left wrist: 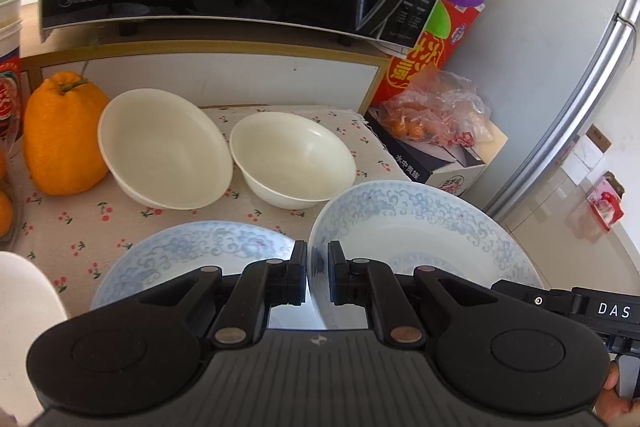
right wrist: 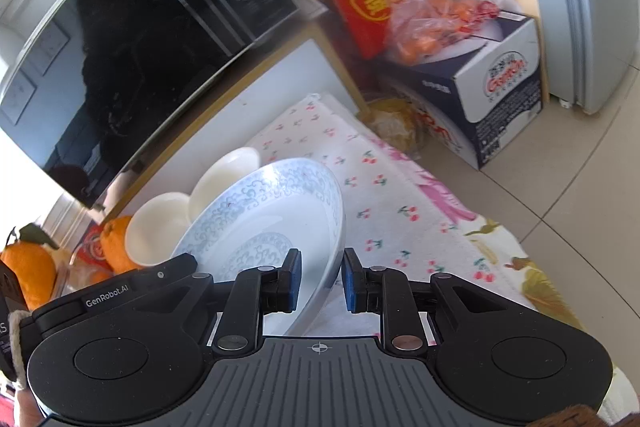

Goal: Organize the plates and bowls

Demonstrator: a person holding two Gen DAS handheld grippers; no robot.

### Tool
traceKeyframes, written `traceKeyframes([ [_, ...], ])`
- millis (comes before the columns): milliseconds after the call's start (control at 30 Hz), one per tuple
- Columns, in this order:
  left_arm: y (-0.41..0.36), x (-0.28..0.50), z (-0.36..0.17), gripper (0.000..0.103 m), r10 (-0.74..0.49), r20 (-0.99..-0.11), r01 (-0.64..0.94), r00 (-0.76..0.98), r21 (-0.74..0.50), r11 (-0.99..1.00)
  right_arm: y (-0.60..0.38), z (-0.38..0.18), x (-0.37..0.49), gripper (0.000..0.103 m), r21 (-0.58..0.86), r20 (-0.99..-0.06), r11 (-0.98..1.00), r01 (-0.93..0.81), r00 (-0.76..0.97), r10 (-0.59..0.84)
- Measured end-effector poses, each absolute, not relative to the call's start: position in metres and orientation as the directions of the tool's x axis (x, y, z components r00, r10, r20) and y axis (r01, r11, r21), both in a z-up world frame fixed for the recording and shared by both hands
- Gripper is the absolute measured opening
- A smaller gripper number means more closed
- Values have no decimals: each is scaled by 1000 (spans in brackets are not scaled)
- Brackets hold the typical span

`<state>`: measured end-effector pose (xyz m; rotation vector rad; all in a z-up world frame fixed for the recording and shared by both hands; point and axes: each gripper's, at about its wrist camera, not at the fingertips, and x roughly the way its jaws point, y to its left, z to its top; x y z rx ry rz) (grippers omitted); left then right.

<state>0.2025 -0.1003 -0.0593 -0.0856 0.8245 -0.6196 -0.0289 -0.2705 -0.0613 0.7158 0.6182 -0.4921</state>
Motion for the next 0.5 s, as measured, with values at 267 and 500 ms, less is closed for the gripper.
traceKeyframes([
  [267,-62,194,-52,9,-503,-663,411,554,-308,858,-241,-61,-7,21,429,-667,728,535,731,-145],
  [500,-40,187,-57,9,-483,-660,375,575,-312,873,-225,-63,12,21,408,-671,769,492,733,-113],
])
